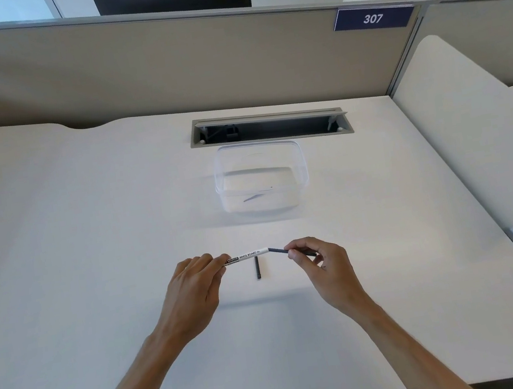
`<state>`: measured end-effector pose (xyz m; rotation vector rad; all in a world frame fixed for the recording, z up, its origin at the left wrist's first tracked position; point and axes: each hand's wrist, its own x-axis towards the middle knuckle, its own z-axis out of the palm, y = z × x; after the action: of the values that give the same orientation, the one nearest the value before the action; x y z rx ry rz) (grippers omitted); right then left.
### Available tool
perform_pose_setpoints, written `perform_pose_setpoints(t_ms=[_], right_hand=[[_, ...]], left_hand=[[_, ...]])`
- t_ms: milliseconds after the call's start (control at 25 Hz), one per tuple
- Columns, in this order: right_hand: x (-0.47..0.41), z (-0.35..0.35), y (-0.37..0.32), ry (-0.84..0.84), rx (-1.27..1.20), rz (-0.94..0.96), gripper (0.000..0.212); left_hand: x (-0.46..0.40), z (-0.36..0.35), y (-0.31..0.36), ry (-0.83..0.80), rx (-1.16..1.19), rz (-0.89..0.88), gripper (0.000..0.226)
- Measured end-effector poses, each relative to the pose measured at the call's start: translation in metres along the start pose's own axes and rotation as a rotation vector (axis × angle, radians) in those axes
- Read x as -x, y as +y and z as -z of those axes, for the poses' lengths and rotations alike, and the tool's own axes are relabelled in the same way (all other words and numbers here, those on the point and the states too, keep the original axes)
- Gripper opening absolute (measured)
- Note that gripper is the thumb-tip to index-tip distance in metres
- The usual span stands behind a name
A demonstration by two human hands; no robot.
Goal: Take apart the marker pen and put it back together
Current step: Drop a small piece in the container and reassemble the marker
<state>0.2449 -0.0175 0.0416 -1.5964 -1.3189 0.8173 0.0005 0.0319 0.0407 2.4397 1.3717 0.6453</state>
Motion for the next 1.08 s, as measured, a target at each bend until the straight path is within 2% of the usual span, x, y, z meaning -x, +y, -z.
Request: perform_pose_setpoints(t_ms=[360, 560, 800, 960, 1080], right_hand=[[-0.003, -0.001, -0.003, -0.029, 0.002, 0.049, 0.016], [-0.007, -0.007, -0.007, -0.002, -0.268, -0.109, 0.023], [-0.008, -0.016, -0.012, 0.180, -0.600, -0.262, 0.016], [-0.005, -0.026, -0.011, 0.178, -0.603, -0.294, 0.006], [0.000, -0.033, -0.010, 0.170, -0.537, -0.262, 0.014]], left_hand=[[-0.003, 0.003, 0.007, -0.051, -0.008, -0.037, 0.027], [-0.003, 0.002, 0.010, -0.058, 0.007, -0.013, 0.026], [-0.003, 0.002, 0.011, -0.052, 0.032, -0.002, 0.024], [-0.002, 0.001, 0.012, -0.048, 0.049, 0.009, 0.023], [-0.001, 0.000, 0.012, -0.049, 0.079, 0.026, 0.023]])
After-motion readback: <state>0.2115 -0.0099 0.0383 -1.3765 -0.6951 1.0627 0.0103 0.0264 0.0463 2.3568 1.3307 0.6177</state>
